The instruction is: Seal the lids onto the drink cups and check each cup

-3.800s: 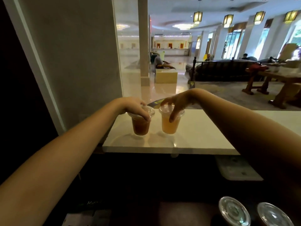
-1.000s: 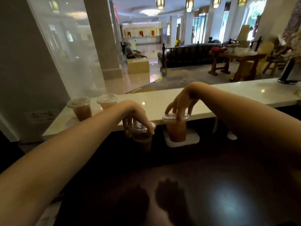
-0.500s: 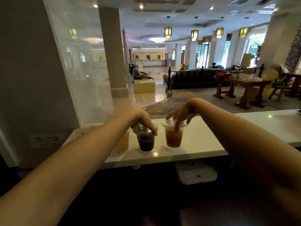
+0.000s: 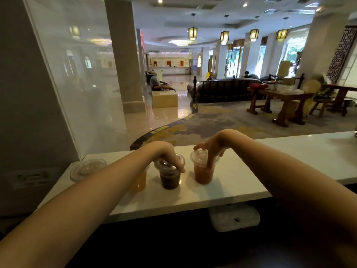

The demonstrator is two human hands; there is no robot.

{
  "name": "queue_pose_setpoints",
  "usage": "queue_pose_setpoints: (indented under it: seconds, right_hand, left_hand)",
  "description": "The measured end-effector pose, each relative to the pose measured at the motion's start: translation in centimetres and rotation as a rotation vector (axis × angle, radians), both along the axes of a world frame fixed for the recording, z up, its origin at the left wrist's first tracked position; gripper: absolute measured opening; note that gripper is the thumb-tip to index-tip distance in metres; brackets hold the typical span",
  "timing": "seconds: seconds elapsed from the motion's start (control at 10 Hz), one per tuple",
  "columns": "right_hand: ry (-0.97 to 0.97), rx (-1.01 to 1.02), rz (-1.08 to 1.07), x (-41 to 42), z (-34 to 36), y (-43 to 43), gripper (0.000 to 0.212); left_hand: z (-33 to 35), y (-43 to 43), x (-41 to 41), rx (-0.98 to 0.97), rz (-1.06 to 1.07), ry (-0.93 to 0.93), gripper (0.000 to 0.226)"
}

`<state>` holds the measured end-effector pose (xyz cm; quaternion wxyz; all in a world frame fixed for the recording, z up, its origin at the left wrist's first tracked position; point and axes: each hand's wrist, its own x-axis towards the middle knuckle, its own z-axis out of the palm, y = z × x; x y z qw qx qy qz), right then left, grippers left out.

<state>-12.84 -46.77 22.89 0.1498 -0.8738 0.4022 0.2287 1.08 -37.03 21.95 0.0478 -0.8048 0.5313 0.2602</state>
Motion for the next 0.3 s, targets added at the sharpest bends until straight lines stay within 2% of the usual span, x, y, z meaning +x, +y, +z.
queue_pose_setpoints:
  seconds: [0.3]
  right_hand:
    - [0.042, 0.034, -0.069, -0.5, 2.2, 0.4, 0.088]
  left_hand:
    - [1.6, 1.3, -0.8, -0.06, -0.034, -0.098, 0.079]
